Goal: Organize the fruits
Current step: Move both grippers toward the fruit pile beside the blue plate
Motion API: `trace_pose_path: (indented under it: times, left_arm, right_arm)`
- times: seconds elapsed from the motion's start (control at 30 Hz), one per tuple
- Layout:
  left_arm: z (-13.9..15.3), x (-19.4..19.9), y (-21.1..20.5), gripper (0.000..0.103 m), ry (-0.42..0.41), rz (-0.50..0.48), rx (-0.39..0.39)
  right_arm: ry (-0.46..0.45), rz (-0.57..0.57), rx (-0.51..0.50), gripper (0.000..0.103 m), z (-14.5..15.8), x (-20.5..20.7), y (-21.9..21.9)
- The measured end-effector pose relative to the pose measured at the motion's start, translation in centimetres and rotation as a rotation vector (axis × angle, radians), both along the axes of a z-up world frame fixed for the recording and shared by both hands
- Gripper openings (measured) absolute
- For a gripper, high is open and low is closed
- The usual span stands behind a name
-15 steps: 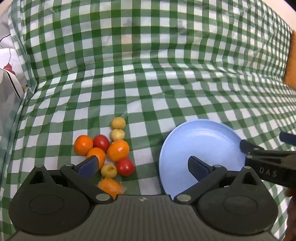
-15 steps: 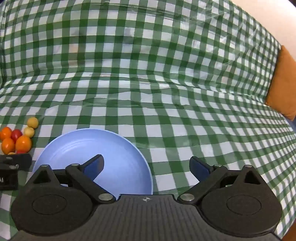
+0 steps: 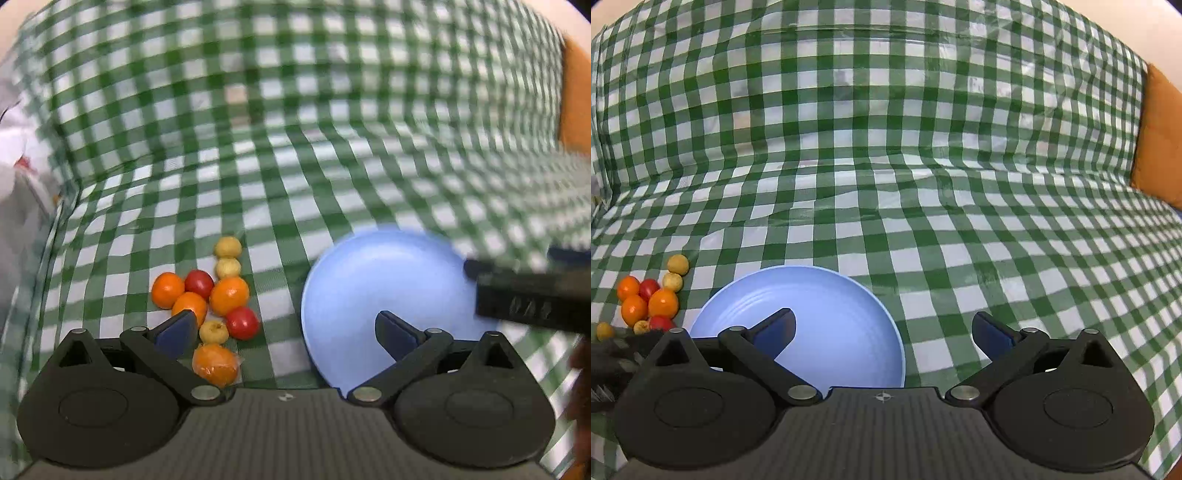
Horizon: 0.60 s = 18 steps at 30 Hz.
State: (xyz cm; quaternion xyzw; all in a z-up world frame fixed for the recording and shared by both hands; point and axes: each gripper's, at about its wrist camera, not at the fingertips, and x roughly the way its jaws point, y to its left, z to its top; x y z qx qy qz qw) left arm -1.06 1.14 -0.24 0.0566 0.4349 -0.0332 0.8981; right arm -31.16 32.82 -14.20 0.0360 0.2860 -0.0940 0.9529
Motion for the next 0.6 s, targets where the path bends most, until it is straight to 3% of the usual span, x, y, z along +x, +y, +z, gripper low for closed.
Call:
trace_pose_path:
  times: [0.13, 0.2, 0.37, 0.43, 0.6]
  left_arm:
    - [-0.4, 0.8, 0.7, 0.102, -0.019, -0.051, -0.014]
    - [-0.6, 1.1, 1.0, 0.102, -0.033, -0.060, 0.016]
    - [-0.2, 1.4, 2.8, 0.103, -0.021, -0.060, -0.074]
    - [-0.5, 2.0, 1.9, 0.103, -0.061, -0.067, -0.063]
    - [-0.7, 3.0, 1.9, 0.103, -0.029, -0.056, -0.066]
  right_arm:
    - [0.000, -0.037, -0.009, 0.102, 0.1, 0.3, 1.3]
    - [0.016, -0.049, -0.023, 0.102, 0.1, 0.6, 1.8]
    - [0.040, -0.045, -0.020, 0.102, 0.4, 0.1, 2.0]
    - [0.048, -0.050, -0.035, 0.101, 0.3, 0.0, 2.1]
    - [0.068, -0.057, -0.040, 0.100, 0.3, -0.1, 2.0]
